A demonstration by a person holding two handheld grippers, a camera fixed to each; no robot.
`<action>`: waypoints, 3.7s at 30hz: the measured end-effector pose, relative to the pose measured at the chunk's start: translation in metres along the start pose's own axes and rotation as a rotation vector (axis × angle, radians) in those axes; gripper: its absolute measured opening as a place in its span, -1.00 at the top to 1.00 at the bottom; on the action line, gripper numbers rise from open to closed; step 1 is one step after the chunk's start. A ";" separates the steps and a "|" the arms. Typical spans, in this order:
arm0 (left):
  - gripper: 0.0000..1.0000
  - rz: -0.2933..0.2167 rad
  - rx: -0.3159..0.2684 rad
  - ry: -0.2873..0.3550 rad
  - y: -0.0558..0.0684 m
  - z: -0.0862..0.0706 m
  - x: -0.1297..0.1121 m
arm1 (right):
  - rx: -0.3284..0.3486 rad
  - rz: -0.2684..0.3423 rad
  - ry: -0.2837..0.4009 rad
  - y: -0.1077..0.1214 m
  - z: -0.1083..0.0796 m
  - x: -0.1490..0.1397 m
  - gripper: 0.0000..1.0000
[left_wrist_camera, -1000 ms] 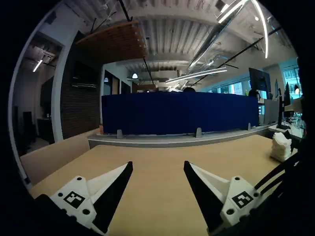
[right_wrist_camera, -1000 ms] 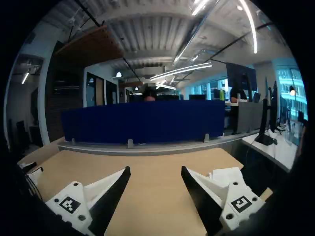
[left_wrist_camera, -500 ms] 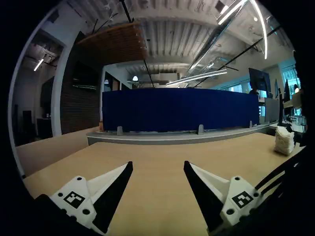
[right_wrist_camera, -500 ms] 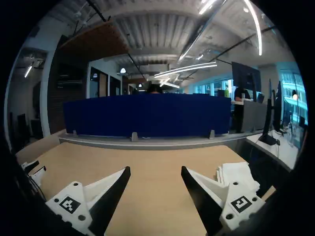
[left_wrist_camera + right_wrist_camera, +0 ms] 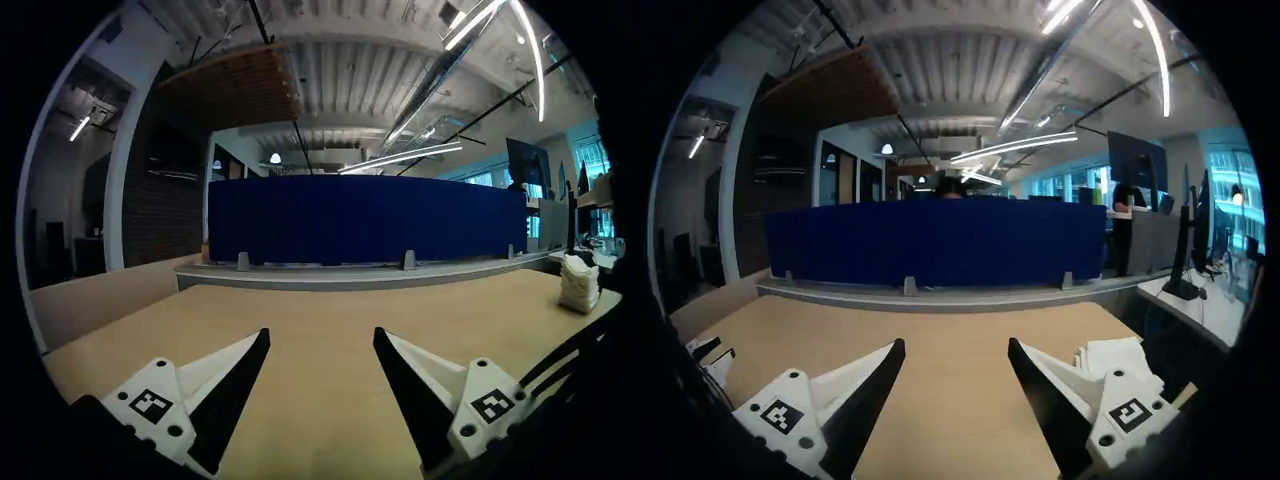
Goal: Fold towel
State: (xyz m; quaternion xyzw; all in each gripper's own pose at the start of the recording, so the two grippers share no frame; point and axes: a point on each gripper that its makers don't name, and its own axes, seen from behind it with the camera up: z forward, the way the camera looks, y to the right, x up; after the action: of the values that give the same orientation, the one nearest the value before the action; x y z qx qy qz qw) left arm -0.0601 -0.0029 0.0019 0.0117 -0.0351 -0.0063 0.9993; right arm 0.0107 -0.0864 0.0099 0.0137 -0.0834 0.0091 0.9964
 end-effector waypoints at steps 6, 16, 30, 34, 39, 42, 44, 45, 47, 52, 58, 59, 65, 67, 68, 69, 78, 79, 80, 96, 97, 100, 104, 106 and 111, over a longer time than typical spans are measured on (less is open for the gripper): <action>-0.92 0.002 0.006 0.005 -0.003 0.000 0.001 | 0.000 0.010 -0.002 0.003 0.000 -0.001 -0.99; -0.92 0.003 0.007 0.023 -0.003 -0.005 0.004 | 0.006 0.013 0.012 0.006 0.001 0.007 -0.99; -0.93 0.003 0.007 0.024 -0.001 -0.007 0.004 | -0.014 0.004 0.106 0.034 -0.005 0.049 -0.99; -0.92 0.003 0.007 0.024 -0.002 -0.007 0.003 | -0.011 -0.013 0.136 0.042 -0.008 0.057 -0.99; -0.92 0.003 0.007 0.024 -0.002 -0.007 0.003 | -0.014 -0.032 0.145 0.056 -0.008 0.046 -1.00; -0.92 0.003 0.007 0.024 -0.002 -0.007 0.003 | -0.005 -0.027 0.144 0.061 -0.009 0.036 -1.00; -0.93 0.003 0.007 0.024 -0.002 -0.006 0.003 | 0.002 -0.018 0.155 0.065 -0.010 0.030 -0.99; -0.93 0.003 0.007 0.024 -0.002 -0.006 0.003 | 0.005 -0.014 0.160 0.067 -0.010 0.027 -0.99; -0.93 0.003 0.007 0.024 -0.002 -0.006 0.003 | 0.008 -0.003 0.161 0.071 -0.010 0.018 -0.99; -0.93 0.003 0.007 0.024 -0.002 -0.006 0.003 | 0.018 0.016 0.163 0.079 -0.007 -0.008 -0.99; -0.93 0.003 0.007 0.024 -0.002 -0.006 0.004 | 0.022 0.026 0.160 0.081 0.000 -0.046 -1.00; -0.93 0.003 0.007 0.024 -0.002 -0.006 0.004 | 0.020 0.028 0.160 0.081 0.002 -0.052 -1.00; -0.93 0.003 0.007 0.024 -0.003 -0.006 0.004 | 0.006 0.022 0.145 0.081 0.012 -0.087 -0.99; -0.93 0.003 0.007 0.024 -0.003 -0.007 0.004 | 0.003 0.015 0.144 0.080 0.015 -0.093 -0.99; -0.93 0.003 0.007 0.024 -0.003 -0.007 0.003 | 0.002 0.011 0.145 0.079 0.017 -0.094 -0.99; -0.93 0.003 0.007 0.024 -0.003 -0.007 0.003 | 0.002 0.007 0.146 0.078 0.018 -0.096 -0.99; -0.92 0.003 0.007 0.024 -0.003 -0.007 0.004 | 0.015 0.008 0.140 0.076 0.023 -0.111 -0.99; -0.92 0.003 0.007 0.024 -0.003 -0.007 0.004 | 0.016 0.014 0.140 0.076 0.022 -0.112 -0.99; -0.92 0.003 0.007 0.024 -0.003 -0.007 0.004 | 0.018 0.021 0.140 0.076 0.022 -0.112 -1.00; -0.92 0.003 0.007 0.024 -0.004 -0.007 0.004 | 0.001 -0.006 0.151 0.075 0.023 -0.117 -0.99; -0.93 0.003 0.007 0.024 -0.004 -0.007 0.004 | 0.001 -0.008 0.151 0.074 0.023 -0.117 -1.00; -0.93 0.003 0.006 0.024 -0.004 -0.007 0.004 | 0.001 -0.011 0.152 0.074 0.023 -0.117 -0.99; -0.93 0.002 0.006 0.024 -0.004 -0.007 0.004 | 0.001 -0.010 0.152 0.074 0.023 -0.117 -0.99; -0.93 0.003 0.006 0.024 -0.004 -0.007 0.004 | 0.001 -0.009 0.152 0.074 0.023 -0.118 -0.99; -0.93 0.003 0.007 0.024 -0.004 -0.007 0.004 | 0.001 -0.010 0.151 0.073 0.022 -0.118 -1.00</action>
State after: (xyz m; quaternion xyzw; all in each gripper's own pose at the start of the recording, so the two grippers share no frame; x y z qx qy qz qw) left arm -0.0559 -0.0068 -0.0050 0.0150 -0.0232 -0.0047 0.9996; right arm -0.1111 -0.0156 0.0141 0.0139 -0.0078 0.0053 0.9999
